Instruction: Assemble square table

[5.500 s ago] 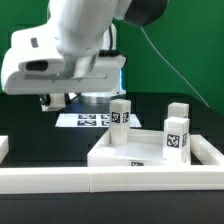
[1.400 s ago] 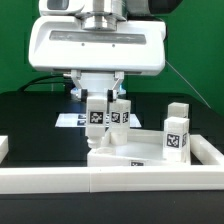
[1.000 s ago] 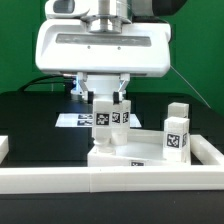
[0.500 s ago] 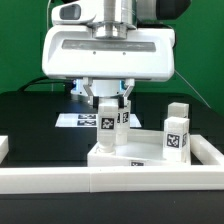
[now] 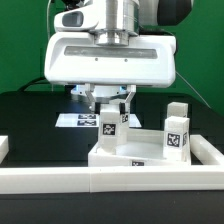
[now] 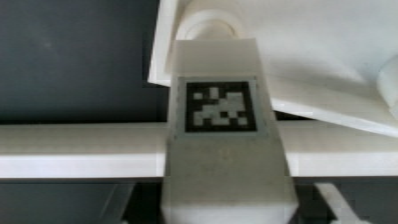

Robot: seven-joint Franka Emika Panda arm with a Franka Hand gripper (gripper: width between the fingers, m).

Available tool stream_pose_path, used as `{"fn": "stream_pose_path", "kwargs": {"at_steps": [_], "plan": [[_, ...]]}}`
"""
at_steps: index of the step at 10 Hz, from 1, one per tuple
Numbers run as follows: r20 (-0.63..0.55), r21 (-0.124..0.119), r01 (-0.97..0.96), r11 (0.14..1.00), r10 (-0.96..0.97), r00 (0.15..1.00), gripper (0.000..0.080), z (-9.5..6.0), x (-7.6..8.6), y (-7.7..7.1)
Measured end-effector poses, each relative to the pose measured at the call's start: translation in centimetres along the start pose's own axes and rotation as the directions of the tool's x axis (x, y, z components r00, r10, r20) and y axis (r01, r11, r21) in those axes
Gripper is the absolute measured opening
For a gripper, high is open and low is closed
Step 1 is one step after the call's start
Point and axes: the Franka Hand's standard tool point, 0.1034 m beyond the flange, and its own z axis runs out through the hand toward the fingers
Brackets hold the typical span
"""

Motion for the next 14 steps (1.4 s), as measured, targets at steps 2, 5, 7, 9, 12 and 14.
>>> {"fn": "stream_pose_path", "kwargs": {"at_steps": [2, 5, 7, 9, 12, 14], "plan": [[-0.015, -0.008, 0.004, 1.0, -0.004, 1.0, 0.029, 0.2, -0.14, -0.04], [-0.078, -0.033, 0.013, 0.999, -0.015, 0.997, 0.029, 0.2, -0.29, -0.09], [-0.114, -0.049, 0.016, 0.999, -0.022, 0.993, 0.029, 0.18, -0.29, 0.02], [-0.113, -0.049, 0.016, 0.999, -0.021, 0.993, 0.0366, 0.19, -0.27, 0.03], [-0.113, -0.049, 0.016, 0.999, -0.021, 0.993, 0.0617, 0.19, -0.28, 0.04], [-0.113, -0.049, 0.016, 0.999, -0.021, 0.993, 0.0641, 0.2, -0.28, 0.05]]}}
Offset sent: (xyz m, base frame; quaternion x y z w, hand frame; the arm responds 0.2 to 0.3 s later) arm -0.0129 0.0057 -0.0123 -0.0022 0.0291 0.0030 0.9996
